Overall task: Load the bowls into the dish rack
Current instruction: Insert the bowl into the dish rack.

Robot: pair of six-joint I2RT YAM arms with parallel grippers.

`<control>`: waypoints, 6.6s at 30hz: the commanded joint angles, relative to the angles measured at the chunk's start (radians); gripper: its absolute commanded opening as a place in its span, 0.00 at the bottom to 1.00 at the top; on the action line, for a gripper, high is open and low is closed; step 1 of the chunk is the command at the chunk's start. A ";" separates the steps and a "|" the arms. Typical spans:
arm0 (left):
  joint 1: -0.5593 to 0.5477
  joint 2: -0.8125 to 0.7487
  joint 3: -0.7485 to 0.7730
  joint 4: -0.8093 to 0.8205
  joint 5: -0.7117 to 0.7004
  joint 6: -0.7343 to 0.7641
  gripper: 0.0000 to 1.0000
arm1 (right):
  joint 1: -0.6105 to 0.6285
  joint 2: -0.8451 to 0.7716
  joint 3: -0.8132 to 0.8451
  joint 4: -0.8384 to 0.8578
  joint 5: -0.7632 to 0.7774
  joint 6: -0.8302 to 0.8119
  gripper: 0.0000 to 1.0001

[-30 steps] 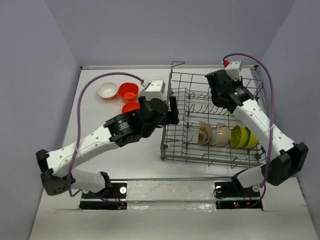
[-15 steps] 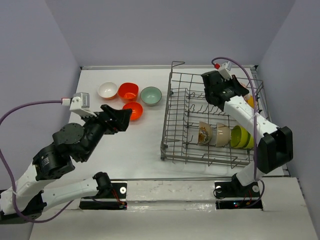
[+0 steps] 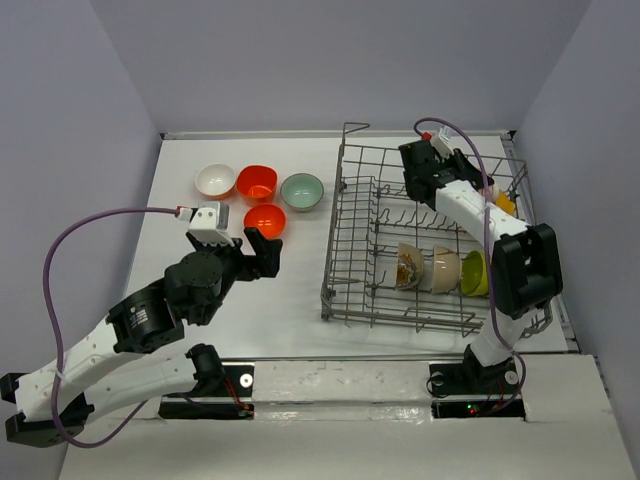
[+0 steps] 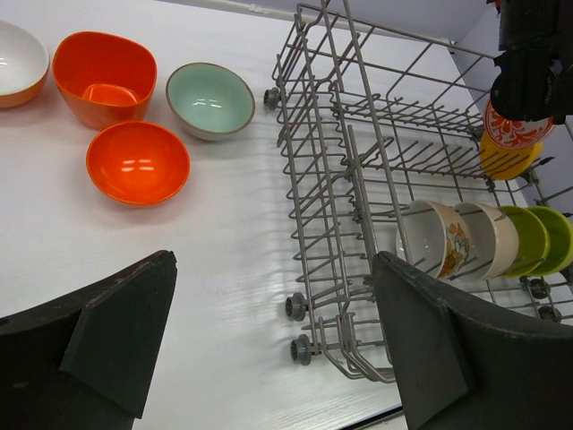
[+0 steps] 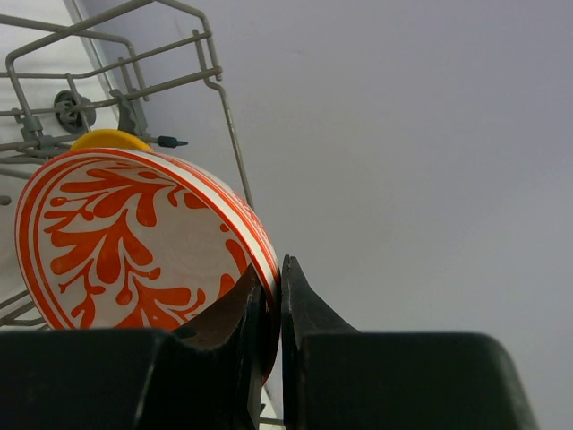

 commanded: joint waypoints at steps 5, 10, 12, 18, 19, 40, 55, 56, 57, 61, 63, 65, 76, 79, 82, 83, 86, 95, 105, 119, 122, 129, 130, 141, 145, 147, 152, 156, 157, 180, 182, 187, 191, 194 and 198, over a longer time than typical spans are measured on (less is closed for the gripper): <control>0.015 -0.031 -0.048 0.065 -0.011 0.032 0.99 | -0.019 0.026 0.076 0.048 0.257 -0.054 0.01; 0.019 -0.040 -0.069 0.068 0.004 0.037 0.99 | -0.019 0.032 0.090 0.048 0.273 -0.095 0.01; 0.019 -0.048 -0.072 0.070 0.009 0.039 0.99 | -0.028 0.032 0.100 0.046 0.283 -0.103 0.01; 0.019 -0.058 -0.088 0.065 0.017 0.042 0.99 | -0.028 0.048 0.100 0.046 0.292 -0.149 0.01; 0.019 -0.058 -0.088 0.065 0.017 0.042 0.99 | -0.028 0.048 0.099 0.048 0.292 -0.149 0.01; 0.033 -0.054 -0.111 0.072 0.044 0.062 0.99 | -0.048 0.124 0.051 0.051 0.303 -0.173 0.01; 0.056 -0.058 -0.120 0.081 0.066 0.075 0.99 | -0.048 0.152 -0.025 0.118 0.310 -0.230 0.01; 0.058 -0.058 -0.120 0.081 0.067 0.077 0.99 | -0.048 0.152 -0.025 0.120 0.312 -0.232 0.01; 0.059 -0.060 -0.120 0.082 0.067 0.077 0.99 | -0.048 0.151 -0.022 0.120 0.313 -0.230 0.01; 0.061 -0.062 -0.121 0.082 0.069 0.077 0.99 | -0.039 0.144 0.008 0.119 0.313 -0.235 0.01; 0.062 -0.063 -0.121 0.082 0.069 0.075 0.99 | -0.039 0.143 0.014 0.119 0.315 -0.239 0.01; 0.062 -0.063 -0.123 0.082 0.069 0.074 0.99 | -0.039 0.137 0.022 0.119 0.318 -0.242 0.01; 0.064 -0.062 -0.123 0.081 0.070 0.075 0.99 | -0.039 0.106 0.037 0.117 0.326 -0.250 0.01; 0.064 -0.059 -0.123 0.081 0.072 0.075 0.99 | -0.039 0.101 0.051 0.115 0.327 -0.255 0.01; 0.065 -0.058 -0.123 0.081 0.070 0.075 0.99 | -0.039 0.097 0.067 0.115 0.329 -0.261 0.01; 0.065 -0.058 -0.125 0.081 0.072 0.075 0.99 | -0.039 0.095 0.077 0.115 0.330 -0.262 0.01; 0.065 -0.057 -0.125 0.081 0.072 0.077 0.99 | -0.028 0.089 0.093 0.114 0.327 -0.267 0.01; 0.068 -0.052 -0.125 0.078 0.073 0.075 0.99 | -0.017 0.100 0.093 0.114 0.326 -0.268 0.01; 0.068 -0.049 -0.126 0.081 0.079 0.078 0.99 | -0.017 0.088 0.042 0.115 0.321 -0.271 0.01; 0.068 -0.054 -0.128 0.084 0.089 0.083 0.99 | -0.017 0.108 0.004 0.114 0.326 -0.281 0.01; 0.068 -0.051 -0.128 0.084 0.092 0.083 0.99 | -0.017 0.118 0.004 0.114 0.327 -0.282 0.01; 0.068 -0.052 -0.129 0.085 0.093 0.085 0.99 | -0.017 0.146 -0.010 0.115 0.324 -0.275 0.01; 0.070 -0.052 -0.129 0.087 0.095 0.086 0.99 | -0.017 0.149 -0.012 0.115 0.323 -0.274 0.01; 0.068 -0.051 -0.129 0.085 0.093 0.086 0.99 | -0.017 0.203 0.007 0.115 0.324 -0.264 0.02; 0.068 -0.051 -0.129 0.084 0.093 0.085 0.99 | -0.017 0.220 0.002 0.115 0.326 -0.259 0.03; 0.068 -0.051 -0.129 0.084 0.093 0.086 0.99 | -0.017 0.230 0.002 0.117 0.323 -0.255 0.03; 0.068 -0.049 -0.129 0.084 0.093 0.085 0.99 | -0.017 0.252 0.005 0.117 0.327 -0.247 0.03; 0.068 -0.049 -0.129 0.085 0.093 0.085 0.99 | -0.017 0.267 0.007 0.119 0.327 -0.247 0.03; 0.068 -0.048 -0.129 0.084 0.092 0.083 0.99 | -0.017 0.275 0.010 0.117 0.329 -0.247 0.03; 0.068 -0.046 -0.131 0.081 0.087 0.083 0.99 | -0.008 0.261 0.010 0.137 0.264 -0.157 0.25; 0.068 -0.046 -0.131 0.082 0.089 0.083 0.99 | -0.008 0.246 -0.008 0.138 0.255 -0.135 0.27; 0.068 -0.043 -0.131 0.081 0.089 0.080 0.99 | -0.008 0.212 -0.053 0.140 0.225 -0.071 0.32; 0.068 -0.043 -0.131 0.081 0.087 0.080 0.99 | -0.008 0.187 -0.071 0.142 0.200 -0.034 0.33; 0.068 -0.043 -0.131 0.078 0.086 0.078 0.99 | -0.008 0.158 -0.085 0.142 0.186 -0.002 0.33; 0.068 -0.042 -0.131 0.079 0.087 0.080 0.99 | -0.008 0.112 -0.096 0.142 0.162 0.052 0.33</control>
